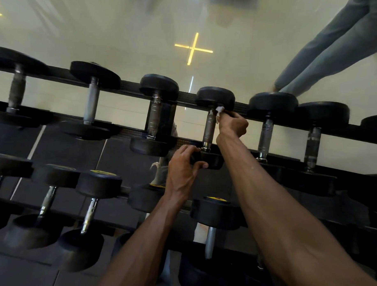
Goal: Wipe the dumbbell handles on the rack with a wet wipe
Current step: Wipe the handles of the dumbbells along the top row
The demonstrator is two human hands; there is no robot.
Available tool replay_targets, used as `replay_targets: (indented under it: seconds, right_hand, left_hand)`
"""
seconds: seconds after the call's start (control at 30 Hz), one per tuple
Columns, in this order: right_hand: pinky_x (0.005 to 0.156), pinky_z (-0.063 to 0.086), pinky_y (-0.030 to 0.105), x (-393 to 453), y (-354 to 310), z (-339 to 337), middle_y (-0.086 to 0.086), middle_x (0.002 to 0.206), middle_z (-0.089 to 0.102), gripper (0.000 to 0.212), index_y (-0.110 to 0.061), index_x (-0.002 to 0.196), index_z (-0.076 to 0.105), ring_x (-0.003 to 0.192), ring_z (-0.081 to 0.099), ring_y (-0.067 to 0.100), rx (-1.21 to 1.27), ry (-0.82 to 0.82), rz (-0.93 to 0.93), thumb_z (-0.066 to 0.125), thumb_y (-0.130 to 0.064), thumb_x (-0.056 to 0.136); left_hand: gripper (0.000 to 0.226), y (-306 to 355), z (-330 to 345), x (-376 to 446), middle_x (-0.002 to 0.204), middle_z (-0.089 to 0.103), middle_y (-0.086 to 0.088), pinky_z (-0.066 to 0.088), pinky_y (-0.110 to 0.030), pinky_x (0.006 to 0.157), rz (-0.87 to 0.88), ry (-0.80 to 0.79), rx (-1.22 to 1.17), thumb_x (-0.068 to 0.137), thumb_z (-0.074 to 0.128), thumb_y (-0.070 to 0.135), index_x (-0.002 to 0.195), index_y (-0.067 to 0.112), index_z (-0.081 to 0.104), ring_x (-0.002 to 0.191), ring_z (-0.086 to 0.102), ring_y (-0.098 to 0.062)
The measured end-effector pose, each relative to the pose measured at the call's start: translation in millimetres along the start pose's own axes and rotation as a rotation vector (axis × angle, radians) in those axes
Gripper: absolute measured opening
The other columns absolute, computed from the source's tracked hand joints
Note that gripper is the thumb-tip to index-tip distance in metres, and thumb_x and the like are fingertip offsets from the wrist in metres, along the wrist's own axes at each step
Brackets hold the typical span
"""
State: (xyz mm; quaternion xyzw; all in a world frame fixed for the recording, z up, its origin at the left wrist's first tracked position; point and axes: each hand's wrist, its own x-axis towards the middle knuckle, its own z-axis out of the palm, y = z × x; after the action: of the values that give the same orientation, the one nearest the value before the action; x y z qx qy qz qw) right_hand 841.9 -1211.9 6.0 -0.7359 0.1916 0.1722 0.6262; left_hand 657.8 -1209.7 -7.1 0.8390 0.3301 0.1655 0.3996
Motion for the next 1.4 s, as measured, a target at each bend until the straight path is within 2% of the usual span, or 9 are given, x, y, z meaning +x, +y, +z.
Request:
replay_targets:
  seconds: [0.1,0.23,0.37,0.53,0.67,0.73,0.9,1.17,1.4]
  right_hand:
    - [0.070,0.060,0.024,-3.4,9.9,-3.7,-0.006,0.081,0.075,0.014,-0.015,0.093,0.078,0.075,0.072,0.008,-0.132,-0.019,-0.209,0.083,-0.024,0.084]
    - [0.064,0.051,0.008,-2.7,10.3,-6.9,-0.009,0.080,0.072,0.012,-0.014,0.093,0.077,0.075,0.069,0.007,-0.195,-0.024,-0.348,0.082,-0.022,0.084]
    - [0.070,0.049,0.007,-6.2,15.4,-11.0,-0.005,0.087,0.075,0.011,-0.015,0.095,0.079,0.080,0.068,0.005,-0.279,-0.044,-0.520,0.080,-0.022,0.087]
    - [0.075,0.047,0.011,-7.8,15.6,-21.9,0.002,0.100,0.068,0.011,-0.009,0.098,0.080,0.086,0.063,0.010,-0.681,-0.407,-0.913,0.071,-0.010,0.092]
    - [0.075,0.055,0.030,-8.2,14.5,-47.6,0.005,0.100,0.062,0.018,-0.007,0.100,0.078,0.085,0.061,0.019,-1.114,-0.841,-1.213,0.061,-0.012,0.097]
    - [0.075,0.054,0.029,-0.9,17.4,-68.8,0.003,0.099,0.063,0.020,-0.010,0.098,0.078,0.084,0.061,0.017,-1.127,-0.944,-1.199,0.059,-0.015,0.095]
    - [0.076,0.055,0.024,8.9,24.7,-90.2,0.005,0.096,0.073,0.026,-0.008,0.095,0.081,0.086,0.068,0.019,-0.948,-0.834,-0.970,0.067,0.010,0.084]
    - [0.083,0.058,0.035,-11.2,5.3,-58.2,0.005,0.100,0.073,0.016,-0.013,0.101,0.079,0.090,0.068,0.020,-1.153,-1.089,-1.151,0.067,-0.006,0.093]
    - [0.084,0.057,0.031,0.5,1.3,-77.9,0.003,0.102,0.073,0.019,-0.011,0.103,0.079,0.092,0.068,0.017,-1.144,-1.075,-1.095,0.067,-0.003,0.091]
  left_hand:
    - [0.043,0.0,0.6,0.2,0.109,0.068,0.000,0.057,-0.030,0.085,-0.007,0.003,0.002,0.075,0.090,0.027,0.110,0.011,0.072,0.097,0.065,-0.014]
    - [0.043,-0.8,2.5,0.5,0.108,0.069,0.001,0.057,-0.034,0.085,-0.009,0.015,0.012,0.074,0.091,0.028,0.108,0.012,0.072,0.098,0.065,-0.015]
    - [0.043,0.9,1.9,-0.9,0.110,0.068,-0.001,0.057,-0.034,0.088,-0.006,0.012,0.000,0.075,0.091,0.026,0.109,0.011,0.071,0.100,0.065,-0.016]
    - [0.042,-2.2,1.3,1.1,0.106,0.069,-0.001,0.056,-0.038,0.084,-0.009,0.005,-0.001,0.073,0.091,0.027,0.105,0.010,0.072,0.097,0.066,-0.018]
    - [0.043,-2.1,-0.4,1.4,0.108,0.068,-0.001,0.058,-0.040,0.085,-0.011,-0.002,-0.017,0.074,0.090,0.028,0.108,0.010,0.071,0.098,0.066,-0.018]
    - [0.044,-3.9,0.3,0.3,0.109,0.068,-0.001,0.058,-0.040,0.086,-0.012,-0.002,-0.030,0.075,0.090,0.029,0.110,0.011,0.071,0.099,0.065,-0.018]
    - [0.043,-2.0,-0.8,-2.6,0.111,0.067,-0.001,0.058,-0.037,0.089,-0.008,0.001,-0.033,0.077,0.088,0.028,0.112,0.011,0.070,0.101,0.064,-0.016]
    - [0.044,1.0,-1.3,-2.9,0.113,0.068,0.001,0.056,-0.034,0.091,-0.021,-0.004,-0.044,0.076,0.089,0.024,0.115,0.013,0.071,0.104,0.065,-0.015]
    - [0.043,0.0,-3.1,-1.0,0.109,0.068,0.001,0.057,-0.035,0.088,-0.021,-0.012,-0.050,0.075,0.090,0.028,0.112,0.012,0.072,0.101,0.066,-0.015]
